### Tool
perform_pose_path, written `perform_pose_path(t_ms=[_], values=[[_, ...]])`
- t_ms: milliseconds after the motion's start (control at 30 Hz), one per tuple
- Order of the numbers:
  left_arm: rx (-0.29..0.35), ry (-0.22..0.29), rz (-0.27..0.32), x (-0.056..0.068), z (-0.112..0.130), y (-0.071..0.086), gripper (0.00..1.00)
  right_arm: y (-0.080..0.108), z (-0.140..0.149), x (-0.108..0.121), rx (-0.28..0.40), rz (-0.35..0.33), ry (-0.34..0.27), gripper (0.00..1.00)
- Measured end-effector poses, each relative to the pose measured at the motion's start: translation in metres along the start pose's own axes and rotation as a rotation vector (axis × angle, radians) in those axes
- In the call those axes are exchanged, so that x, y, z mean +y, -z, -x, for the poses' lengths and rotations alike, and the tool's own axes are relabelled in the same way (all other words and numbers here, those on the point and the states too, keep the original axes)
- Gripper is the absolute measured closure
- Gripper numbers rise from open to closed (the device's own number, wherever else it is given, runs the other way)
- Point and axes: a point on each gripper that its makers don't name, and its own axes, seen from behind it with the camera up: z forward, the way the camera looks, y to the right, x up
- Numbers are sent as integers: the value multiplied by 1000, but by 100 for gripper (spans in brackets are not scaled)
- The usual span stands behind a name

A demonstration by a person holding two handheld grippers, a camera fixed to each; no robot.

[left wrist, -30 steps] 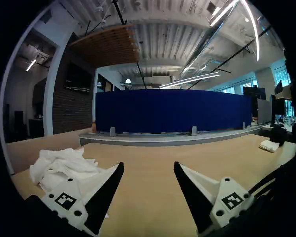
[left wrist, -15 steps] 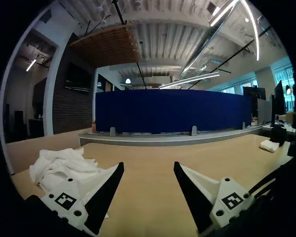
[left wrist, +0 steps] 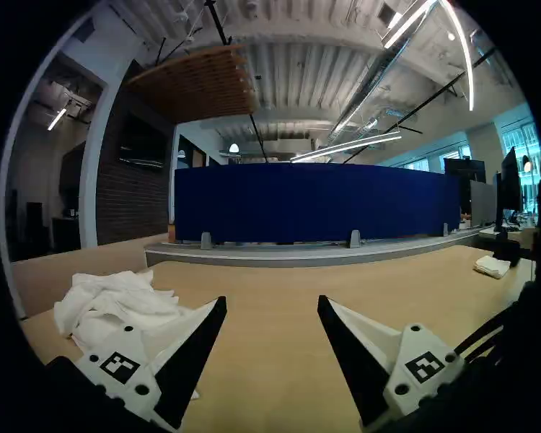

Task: Fold towel

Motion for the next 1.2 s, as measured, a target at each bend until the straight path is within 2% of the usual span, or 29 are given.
perform_pose_path(t_ms=[267,767,1200], values=[[0,0,0,0,0,0,6,-2,13,-5,-8,-9,36,0],[0,0,0,0,0,0,6,4,14,-5,11,-19,-24,0],[0,0,0,1,0,1,6,5,19,-12,23,-21,44,0]])
